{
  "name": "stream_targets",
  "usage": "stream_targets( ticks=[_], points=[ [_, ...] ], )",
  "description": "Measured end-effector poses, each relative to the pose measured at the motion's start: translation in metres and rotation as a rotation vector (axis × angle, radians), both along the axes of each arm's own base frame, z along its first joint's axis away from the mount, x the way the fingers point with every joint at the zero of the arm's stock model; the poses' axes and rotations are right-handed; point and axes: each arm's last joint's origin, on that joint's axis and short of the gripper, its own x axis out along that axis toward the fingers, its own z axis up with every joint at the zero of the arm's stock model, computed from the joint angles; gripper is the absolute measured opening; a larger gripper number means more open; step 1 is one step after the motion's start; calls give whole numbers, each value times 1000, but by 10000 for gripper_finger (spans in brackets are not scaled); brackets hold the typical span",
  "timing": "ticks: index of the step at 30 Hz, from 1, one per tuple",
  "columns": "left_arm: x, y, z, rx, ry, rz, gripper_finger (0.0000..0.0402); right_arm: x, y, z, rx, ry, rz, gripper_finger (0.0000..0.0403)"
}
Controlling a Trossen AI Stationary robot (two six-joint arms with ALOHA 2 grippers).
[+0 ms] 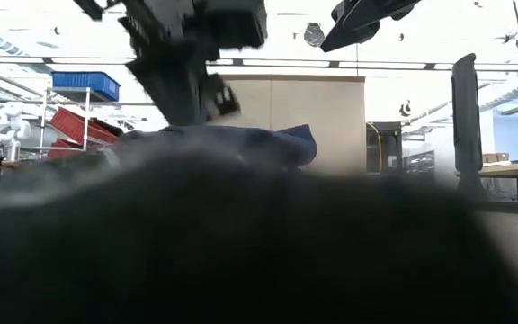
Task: Sort clothes
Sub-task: Put the blue boxer into the laundry bin
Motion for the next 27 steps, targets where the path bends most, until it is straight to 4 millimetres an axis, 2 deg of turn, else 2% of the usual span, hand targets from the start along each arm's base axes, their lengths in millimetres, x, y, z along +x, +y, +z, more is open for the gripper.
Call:
stream_targets(
  ticks=[4,8,13,17,20,27],
  points=[
    [-18,-10,37,116,-72,6,3,-1,0,-1,-1,14,-2,288],
    [-49,-18,76,245,-182,33,2,-5,-1,-3,14,62,-27,288],
    [-90,-26,125,476,-441,150,1,-6,-2,-1,34,49,-46,288],
    [-107,-28,153,589,-656,314,1,0,-1,6,54,-43,-38,288],
    [-106,-28,160,585,-720,379,1,6,0,13,68,-134,-23,288],
    [-86,-34,154,636,-761,335,0,23,7,22,110,-314,97,288]
  ],
)
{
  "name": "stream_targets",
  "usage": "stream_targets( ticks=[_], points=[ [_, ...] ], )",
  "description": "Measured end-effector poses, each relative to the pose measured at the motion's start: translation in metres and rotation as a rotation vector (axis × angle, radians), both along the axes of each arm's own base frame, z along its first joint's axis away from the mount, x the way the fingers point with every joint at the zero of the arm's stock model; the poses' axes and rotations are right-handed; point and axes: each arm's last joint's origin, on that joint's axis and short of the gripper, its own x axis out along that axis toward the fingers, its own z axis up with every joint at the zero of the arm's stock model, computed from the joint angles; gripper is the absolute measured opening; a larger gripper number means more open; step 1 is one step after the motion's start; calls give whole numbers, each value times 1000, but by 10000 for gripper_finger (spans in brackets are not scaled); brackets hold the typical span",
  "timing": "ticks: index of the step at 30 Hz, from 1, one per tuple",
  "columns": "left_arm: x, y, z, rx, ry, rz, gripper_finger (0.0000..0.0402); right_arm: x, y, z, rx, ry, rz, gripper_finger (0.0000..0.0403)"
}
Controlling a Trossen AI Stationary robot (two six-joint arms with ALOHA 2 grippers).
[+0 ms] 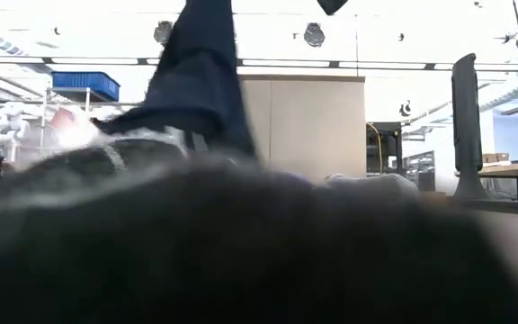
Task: Sort clothes
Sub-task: Put the blue boxer into the laundry bin
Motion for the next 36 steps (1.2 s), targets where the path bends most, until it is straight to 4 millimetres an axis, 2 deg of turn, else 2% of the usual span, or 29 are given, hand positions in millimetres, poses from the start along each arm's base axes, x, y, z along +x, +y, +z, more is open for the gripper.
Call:
stream_targets(
  ticks=[5,13,17,26,31,36],
  points=[
    [10,-2,2,34,-42,-28,0,15,4,-10,-37,-29,22,288],
    [11,-2,3,27,-55,-29,0,41,9,-34,-52,-56,32,288],
    [11,-2,3,28,-54,-30,0,44,9,-39,-54,-46,31,288],
    [12,1,3,26,-53,-24,0,45,9,-36,-47,-80,29,283],
    [12,0,3,25,-52,-28,0,46,9,-35,-59,-90,34,256],
    [12,0,3,24,-52,-28,0,46,9,-35,-79,-94,36,187]
  ],
)
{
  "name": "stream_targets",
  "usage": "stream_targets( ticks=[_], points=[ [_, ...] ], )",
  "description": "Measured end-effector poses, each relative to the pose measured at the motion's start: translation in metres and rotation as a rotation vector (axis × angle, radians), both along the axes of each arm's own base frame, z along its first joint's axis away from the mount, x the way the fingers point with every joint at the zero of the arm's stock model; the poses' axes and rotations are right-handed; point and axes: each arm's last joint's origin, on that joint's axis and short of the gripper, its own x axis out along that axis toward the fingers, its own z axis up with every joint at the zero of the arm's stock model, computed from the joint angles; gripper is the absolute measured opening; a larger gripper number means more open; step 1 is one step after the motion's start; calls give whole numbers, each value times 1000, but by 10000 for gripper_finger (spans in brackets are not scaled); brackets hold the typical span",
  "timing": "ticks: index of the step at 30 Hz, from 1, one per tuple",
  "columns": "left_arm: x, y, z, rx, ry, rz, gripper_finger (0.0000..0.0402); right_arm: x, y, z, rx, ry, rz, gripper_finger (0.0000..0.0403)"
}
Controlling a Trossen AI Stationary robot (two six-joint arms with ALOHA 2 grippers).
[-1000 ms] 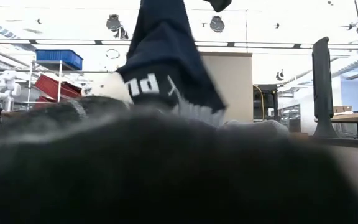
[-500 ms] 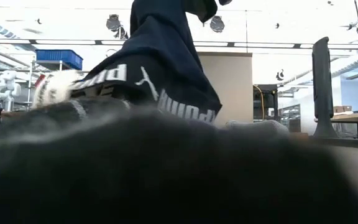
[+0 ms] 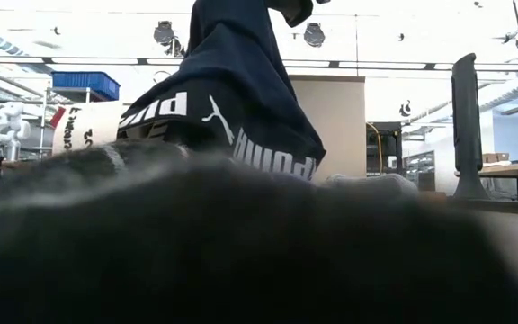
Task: Sort clothes
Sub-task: Put the blue boxer into the laundry bin
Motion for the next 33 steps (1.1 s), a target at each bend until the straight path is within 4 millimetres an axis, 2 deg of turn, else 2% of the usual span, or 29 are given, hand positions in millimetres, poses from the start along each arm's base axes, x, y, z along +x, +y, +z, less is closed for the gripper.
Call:
stream_targets(
  ticks=[7,9,17,25,29,33],
  points=[
    [0,0,0,0,0,0,0,0,-3,0,-32,-6,3,29],
    [0,0,0,-1,0,0,0,1,-4,0,-39,-5,0,9],
    [2,4,-1,-14,-4,20,33,2,-17,-2,14,23,-57,3],
    [6,15,-17,-11,21,92,59,2,-17,-2,9,28,-55,1],
    [8,21,-21,-53,11,143,94,2,-17,-2,7,27,-55,1],
    [9,24,-23,-85,0,170,147,2,-17,-2,6,27,-55,0]
  ],
)
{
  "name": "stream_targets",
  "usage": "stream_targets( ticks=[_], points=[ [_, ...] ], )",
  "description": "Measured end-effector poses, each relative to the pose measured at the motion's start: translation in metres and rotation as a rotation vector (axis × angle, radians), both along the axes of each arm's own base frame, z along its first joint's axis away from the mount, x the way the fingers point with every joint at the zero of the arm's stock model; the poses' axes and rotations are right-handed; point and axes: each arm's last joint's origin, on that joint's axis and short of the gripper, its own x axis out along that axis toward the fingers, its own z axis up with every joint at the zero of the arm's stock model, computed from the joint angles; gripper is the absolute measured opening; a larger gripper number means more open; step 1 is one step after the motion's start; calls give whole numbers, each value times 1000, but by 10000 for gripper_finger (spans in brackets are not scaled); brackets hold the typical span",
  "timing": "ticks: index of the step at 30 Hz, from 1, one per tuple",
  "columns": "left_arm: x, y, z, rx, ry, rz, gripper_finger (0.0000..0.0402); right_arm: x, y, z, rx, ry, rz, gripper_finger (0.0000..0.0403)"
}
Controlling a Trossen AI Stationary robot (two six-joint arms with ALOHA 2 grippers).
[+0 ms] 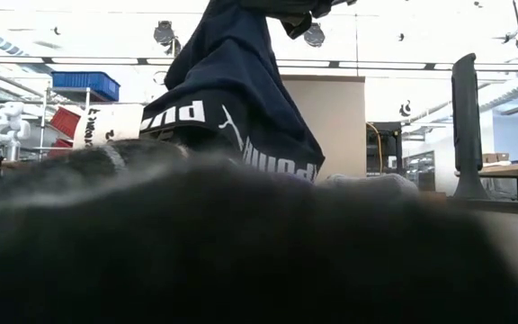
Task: Sort clothes
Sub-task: Put the blue boxer into the laundry bin
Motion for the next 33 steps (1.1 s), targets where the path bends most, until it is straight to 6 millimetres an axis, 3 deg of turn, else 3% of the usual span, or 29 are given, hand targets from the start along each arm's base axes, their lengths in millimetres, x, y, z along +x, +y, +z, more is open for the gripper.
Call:
stream_targets(
  ticks=[8,13,18,25,33],
  points=[
    [-3,-3,13,67,-32,41,245,0,0,0,-4,-1,0,0],
    [-16,-6,25,88,-38,34,255,-2,-3,2,-7,9,-8,0],
    [-45,4,24,149,3,216,249,-16,-7,14,-42,47,-81,0],
    [-77,23,5,93,87,392,249,-43,-7,52,-20,-5,-102,0],
    [-80,39,-18,114,149,490,248,-68,-10,113,-32,-393,-85,0]
  ],
)
